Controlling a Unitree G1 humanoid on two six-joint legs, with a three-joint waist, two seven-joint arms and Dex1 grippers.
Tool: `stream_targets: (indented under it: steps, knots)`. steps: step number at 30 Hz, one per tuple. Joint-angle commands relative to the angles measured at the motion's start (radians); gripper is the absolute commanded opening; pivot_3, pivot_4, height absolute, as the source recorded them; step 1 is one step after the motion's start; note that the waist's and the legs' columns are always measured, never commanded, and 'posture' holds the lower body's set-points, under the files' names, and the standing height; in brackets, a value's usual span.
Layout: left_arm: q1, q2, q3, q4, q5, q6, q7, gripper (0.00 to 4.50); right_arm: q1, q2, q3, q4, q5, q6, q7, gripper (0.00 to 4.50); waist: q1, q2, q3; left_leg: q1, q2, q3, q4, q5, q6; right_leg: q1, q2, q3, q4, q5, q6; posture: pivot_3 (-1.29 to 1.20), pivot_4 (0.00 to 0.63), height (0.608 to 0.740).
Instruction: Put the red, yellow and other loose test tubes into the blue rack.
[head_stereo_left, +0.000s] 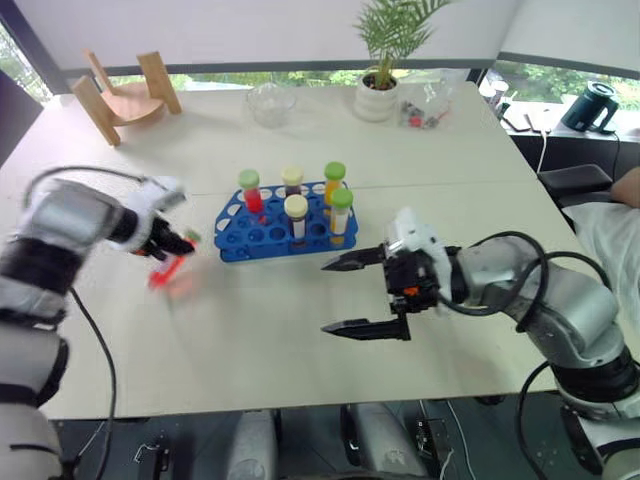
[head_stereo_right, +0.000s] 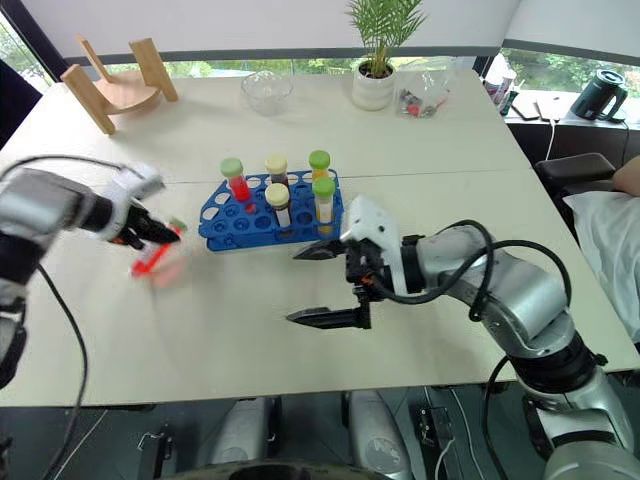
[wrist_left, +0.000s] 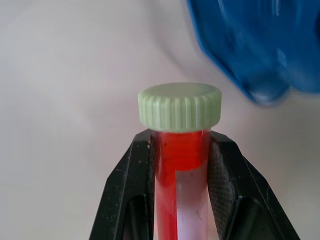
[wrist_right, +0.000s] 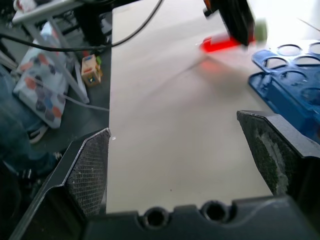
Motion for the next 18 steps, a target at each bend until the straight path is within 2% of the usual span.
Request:
stream_targets:
  steps: [1,2,4,5,7,10,15,18]
  knots:
    - [-0.025,-0.031,0.438,-0.14,-0.373,0.177,-0.039,0.86,0.033,0.018,-0.064,0.081,0.004,-0.01,-0.036,4.5,0.008,-0.001,0.0,-0.001,0.0,0.0,0.001,0.0,0.0,0.0,0.0,0.0,0.0,0.0,0.0,0.0,0.15,0.74]
    - [0.016,-0.069,0.494,-0.204,-0.394,0.17,0.02,0.86,0.036,0.02,-0.083,0.08,0.026,0.003,-0.043,4.5,0.01,-0.001,0.0,-0.001,-0.001,0.0,0.001,0.0,0.0,0.001,-0.001,0.0,-0.002,0.0,0.001,0.0,0.15,0.74]
    - [0.141,-0.211,0.554,-0.396,-0.389,0.07,0.167,0.86,0.008,0.039,-0.134,0.068,0.093,0.043,-0.08,4.5,0.013,0.006,-0.003,-0.001,-0.003,0.002,0.001,0.0,0.0,0.003,-0.004,0.001,-0.003,-0.001,0.003,0.0,0.15,0.74]
    - [0.187,-0.296,0.545,-0.467,-0.38,0.01,0.215,0.86,-0.02,0.044,-0.143,0.072,0.111,0.06,-0.093,4.5,0.019,0.01,-0.004,0.001,-0.003,0.003,0.001,-0.001,0.001,0.005,-0.005,0.002,-0.004,0.0,0.005,0.0,0.15,0.74]
    - [0.247,-0.387,0.462,-0.533,-0.305,-0.103,0.238,0.86,-0.058,0.041,-0.142,0.091,0.117,0.079,-0.097,4.5,0.028,0.012,-0.004,0.007,-0.005,0.002,0.001,-0.001,0.001,0.011,-0.006,0.002,-0.003,-0.001,0.006,0.0,0.15,0.74]
    - [0.29,-0.457,0.365,-0.516,-0.211,-0.242,0.228,0.86,-0.099,0.002,-0.129,0.125,0.101,0.088,-0.058,4.5,0.026,0.001,0.0,0.007,-0.003,-0.001,0.002,0.001,-0.001,0.012,-0.001,0.001,-0.004,0.0,0.004,0.0,0.15,0.74]
    - [0.298,-0.537,0.292,-0.382,-0.105,-0.448,0.246,0.86,-0.15,-0.046,-0.109,0.176,0.073,0.082,-0.002,4.5,0.02,0.002,0.0,0.007,-0.002,0.001,0.001,0.001,-0.001,0.011,-0.001,0.002,-0.005,0.0,0.004,0.0,0.15,0.74]
    - [0.294,-0.568,0.283,-0.332,-0.089,-0.499,0.248,0.86,-0.153,-0.055,-0.108,0.173,0.072,0.087,0.004,4.5,0.022,0.002,-0.001,0.007,-0.002,0.0,0.0,0.0,-0.001,0.011,0.0,0.002,-0.005,0.0,0.004,0.0,0.15,0.74]
